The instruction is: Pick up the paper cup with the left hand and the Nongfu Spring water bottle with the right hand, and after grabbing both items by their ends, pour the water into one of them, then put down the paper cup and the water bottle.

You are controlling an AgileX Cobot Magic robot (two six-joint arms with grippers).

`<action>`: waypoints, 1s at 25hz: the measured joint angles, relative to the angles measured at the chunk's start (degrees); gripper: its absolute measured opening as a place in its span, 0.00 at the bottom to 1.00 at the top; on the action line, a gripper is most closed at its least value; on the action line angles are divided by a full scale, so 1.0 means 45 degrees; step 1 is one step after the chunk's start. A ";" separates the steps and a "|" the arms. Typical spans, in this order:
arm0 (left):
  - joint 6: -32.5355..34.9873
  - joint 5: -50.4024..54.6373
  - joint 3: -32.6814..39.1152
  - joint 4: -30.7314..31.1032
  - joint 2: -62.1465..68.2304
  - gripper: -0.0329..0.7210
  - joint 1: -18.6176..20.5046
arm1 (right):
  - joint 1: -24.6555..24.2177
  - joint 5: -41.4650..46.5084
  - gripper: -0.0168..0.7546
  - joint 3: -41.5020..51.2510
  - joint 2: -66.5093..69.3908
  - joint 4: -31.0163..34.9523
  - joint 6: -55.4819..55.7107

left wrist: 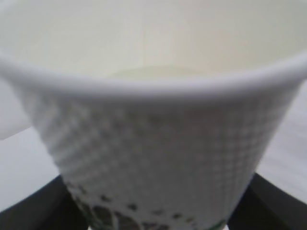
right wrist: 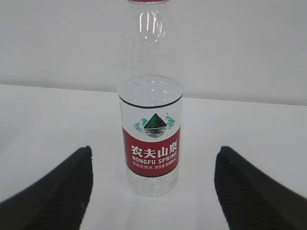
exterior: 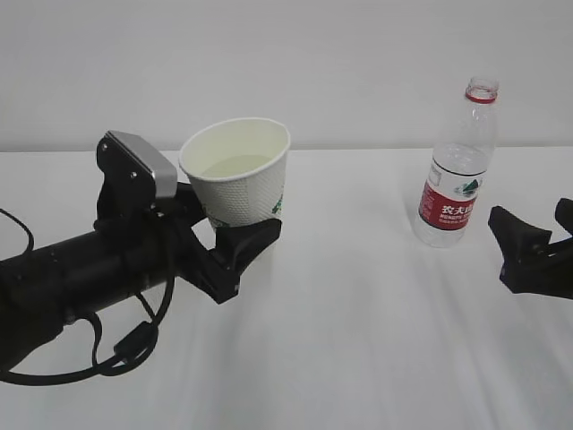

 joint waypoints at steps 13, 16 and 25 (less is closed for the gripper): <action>0.0009 0.0000 0.0000 -0.0269 0.0000 0.77 0.1642 | 0.0000 0.0000 0.79 0.0000 0.0000 -0.0021 0.0000; 0.0009 0.0000 0.0000 -0.0337 0.0000 0.77 0.2012 | 0.0000 0.0000 0.79 0.0000 0.0000 -0.0021 0.0000; 0.0009 0.0000 0.0000 -0.0387 0.0000 0.77 0.2874 | 0.0000 0.0000 0.79 0.0000 0.0000 -0.0094 0.0000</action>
